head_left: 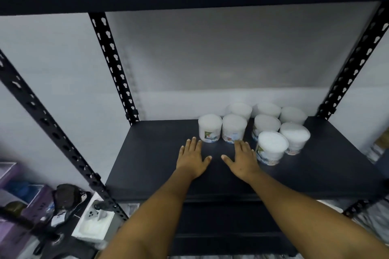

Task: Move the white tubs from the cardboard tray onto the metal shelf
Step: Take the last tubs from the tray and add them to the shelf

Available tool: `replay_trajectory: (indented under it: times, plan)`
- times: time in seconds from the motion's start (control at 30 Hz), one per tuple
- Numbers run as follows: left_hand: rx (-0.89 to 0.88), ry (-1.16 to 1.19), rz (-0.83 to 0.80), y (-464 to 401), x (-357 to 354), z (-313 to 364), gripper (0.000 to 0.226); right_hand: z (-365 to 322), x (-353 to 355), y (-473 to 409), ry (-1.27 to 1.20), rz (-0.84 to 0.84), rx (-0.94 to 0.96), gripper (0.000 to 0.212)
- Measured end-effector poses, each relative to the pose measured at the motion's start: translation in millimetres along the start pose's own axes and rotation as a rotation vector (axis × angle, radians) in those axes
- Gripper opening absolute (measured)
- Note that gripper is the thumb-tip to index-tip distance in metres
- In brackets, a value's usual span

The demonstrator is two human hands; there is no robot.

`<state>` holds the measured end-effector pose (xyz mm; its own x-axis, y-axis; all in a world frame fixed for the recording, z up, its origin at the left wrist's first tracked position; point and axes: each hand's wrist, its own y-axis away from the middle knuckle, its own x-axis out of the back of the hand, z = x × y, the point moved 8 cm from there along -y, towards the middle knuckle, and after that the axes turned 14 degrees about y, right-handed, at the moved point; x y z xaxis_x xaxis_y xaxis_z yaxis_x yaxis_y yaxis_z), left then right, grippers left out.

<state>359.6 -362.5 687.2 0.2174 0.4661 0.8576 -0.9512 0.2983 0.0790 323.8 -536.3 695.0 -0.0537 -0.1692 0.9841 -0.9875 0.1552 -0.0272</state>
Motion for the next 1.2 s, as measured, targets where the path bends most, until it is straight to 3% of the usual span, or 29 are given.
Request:
replay_trajectory:
  times: [0.3, 0.67, 1.2]
  plan:
    - [0.022, 0.031, 0.02, 45, 6, 7, 0.073, -4, 14, 36, 0.161, -0.048, 0.056, 0.079]
    - [0.107, 0.051, 0.052, 165, 2, -6, 0.074, -21, -2, 137, 0.127, -0.126, 0.155, 0.077]
    - [0.373, 0.128, 0.125, 325, -6, -167, 0.073, -164, -106, 247, 0.141, -0.303, 0.427, 0.075]
